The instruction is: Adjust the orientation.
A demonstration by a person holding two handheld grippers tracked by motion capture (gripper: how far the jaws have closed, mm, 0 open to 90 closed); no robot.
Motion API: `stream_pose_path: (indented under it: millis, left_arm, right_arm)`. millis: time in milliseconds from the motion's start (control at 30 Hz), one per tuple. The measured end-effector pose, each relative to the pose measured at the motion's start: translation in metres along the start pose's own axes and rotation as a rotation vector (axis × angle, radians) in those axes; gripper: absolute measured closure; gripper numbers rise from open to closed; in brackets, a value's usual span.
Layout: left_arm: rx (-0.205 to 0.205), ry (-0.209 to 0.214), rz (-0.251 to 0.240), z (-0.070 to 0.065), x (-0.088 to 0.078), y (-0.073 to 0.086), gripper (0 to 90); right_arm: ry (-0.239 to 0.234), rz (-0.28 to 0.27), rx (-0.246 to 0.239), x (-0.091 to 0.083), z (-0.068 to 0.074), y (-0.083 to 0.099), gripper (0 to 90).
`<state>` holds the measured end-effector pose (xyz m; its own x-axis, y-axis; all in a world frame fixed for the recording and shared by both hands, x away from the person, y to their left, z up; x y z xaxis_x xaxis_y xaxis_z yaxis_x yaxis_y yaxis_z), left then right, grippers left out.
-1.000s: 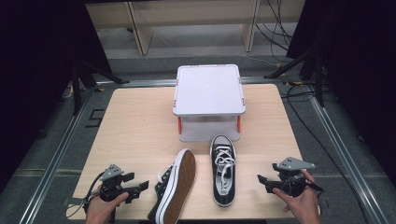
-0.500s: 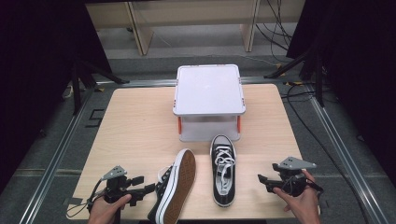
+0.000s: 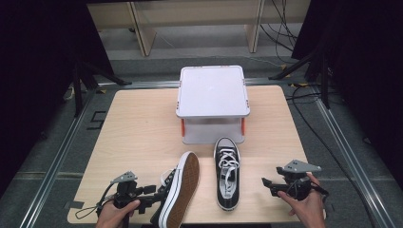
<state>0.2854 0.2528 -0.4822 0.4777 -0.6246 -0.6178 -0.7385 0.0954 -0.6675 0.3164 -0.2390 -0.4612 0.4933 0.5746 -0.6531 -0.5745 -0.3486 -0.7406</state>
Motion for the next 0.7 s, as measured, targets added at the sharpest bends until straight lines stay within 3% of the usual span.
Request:
stream_pose_path:
  millis: [100, 400, 433, 567, 600, 633, 667, 700]
  left_arm:
    - [0.003, -0.004, 0.018, 0.000, 0.002, 0.001, 36.3]
    - [0.008, 0.079, 0.025, -0.006, 0.008, -0.004, 38.5]
    - [-0.008, 0.112, 0.015, -0.007, 0.010, -0.006, 42.5]
    - [-0.007, 0.129, 0.012, -0.010, 0.012, -0.008, 47.9]
    - [0.002, 0.112, 0.008, -0.013, 0.012, -0.009, 55.0]
    - [0.047, 0.082, -0.005, -0.017, 0.012, -0.009, 62.5]
    - [0.047, 0.082, -0.005, -0.017, 0.012, -0.009, 69.4]
    - [0.050, 0.090, -0.017, -0.019, 0.012, -0.009, 74.7]
  right_arm:
    - [0.001, 0.002, -0.003, 0.000, 0.000, 0.000, 29.0]
    - [-0.015, 0.004, 0.004, 0.001, 0.000, 0.000, 29.1]
    - [-0.002, 0.009, 0.002, -0.002, 0.001, 0.000, 29.1]
    - [0.014, -0.006, 0.017, -0.001, 0.002, 0.000, 29.1]
    - [0.004, -0.006, 0.006, 0.000, 0.001, 0.000, 29.1]
    - [0.010, -0.008, 0.002, -0.001, 0.001, 0.000, 29.1]
    - [0.010, -0.008, 0.002, -0.001, 0.001, 0.000, 29.1]
    - [0.004, -0.005, 0.045, -0.001, 0.004, 0.000, 29.1]
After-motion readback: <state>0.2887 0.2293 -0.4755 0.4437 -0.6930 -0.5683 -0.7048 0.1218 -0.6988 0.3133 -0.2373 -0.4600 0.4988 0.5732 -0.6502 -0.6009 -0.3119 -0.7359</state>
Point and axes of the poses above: each handheld gripper's, and its own axes: x roughly forward along the jaws, y roughly out of its underside, z roughly to its left, the point moved 1 cm from there along x, roughly forward along the jaws, and after that the axes turned 7 degrees about -y, right-handed, at the moved point
